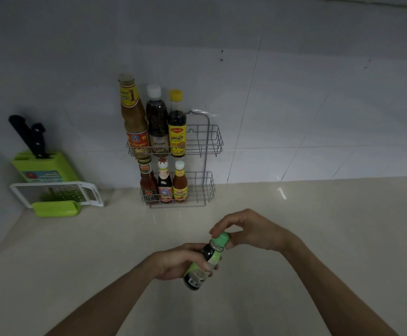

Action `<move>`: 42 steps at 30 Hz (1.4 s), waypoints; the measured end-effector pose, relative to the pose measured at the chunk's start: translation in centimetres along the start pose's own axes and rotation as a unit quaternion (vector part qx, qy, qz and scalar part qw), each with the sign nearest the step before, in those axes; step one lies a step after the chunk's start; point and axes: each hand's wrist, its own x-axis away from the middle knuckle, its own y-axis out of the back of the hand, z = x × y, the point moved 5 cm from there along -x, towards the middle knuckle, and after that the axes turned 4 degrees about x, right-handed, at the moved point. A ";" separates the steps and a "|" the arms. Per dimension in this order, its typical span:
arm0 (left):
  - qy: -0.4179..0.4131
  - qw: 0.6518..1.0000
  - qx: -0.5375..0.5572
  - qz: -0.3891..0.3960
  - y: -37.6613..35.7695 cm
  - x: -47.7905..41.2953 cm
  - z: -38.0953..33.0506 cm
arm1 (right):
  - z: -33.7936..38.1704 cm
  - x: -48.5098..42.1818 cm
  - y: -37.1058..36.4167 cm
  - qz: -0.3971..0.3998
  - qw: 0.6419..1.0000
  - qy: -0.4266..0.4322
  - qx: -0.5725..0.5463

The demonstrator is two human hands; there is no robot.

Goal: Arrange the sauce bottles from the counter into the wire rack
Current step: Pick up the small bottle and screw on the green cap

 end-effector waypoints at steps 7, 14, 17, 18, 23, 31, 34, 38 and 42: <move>-0.050 0.994 -0.052 -0.086 0.5 -0.2 0.2 | -0.5 -0.4 -0.1 -0.018 0.997 -0.012 0.073; -0.110 0.979 -0.089 -0.145 0.9 -0.2 -1.5 | -0.4 -0.7 0.5 -0.107 0.986 -0.056 0.113; -0.096 0.985 -0.061 -0.128 1.0 -0.2 -1.8 | 0.1 -0.9 0.9 -0.085 0.988 -0.032 0.122; -0.090 0.988 -0.052 -0.118 0.9 -0.2 -1.9 | 0.4 -0.9 0.9 -0.072 0.991 -0.018 0.116; -0.069 0.994 -0.034 -0.075 0.5 0.1 -2.0 | 1.3 -0.9 1.2 -0.018 0.996 0.019 0.082; -0.079 0.990 -0.062 -0.098 0.7 0.0 -1.3 | 1.1 -1.1 -0.1 -0.080 0.972 -0.050 0.215; -0.087 0.989 -0.057 -0.106 0.9 0.1 -1.5 | 1.7 -0.8 0.2 -0.056 0.979 -0.042 0.193; -0.088 0.989 -0.055 -0.109 1.0 0.3 -1.9 | 1.9 -1.0 0.9 -0.096 0.974 -0.029 0.204; -0.083 0.990 -0.068 -0.096 0.4 0.4 -2.1 | 1.3 -0.9 0.5 -0.117 0.956 -0.067 0.260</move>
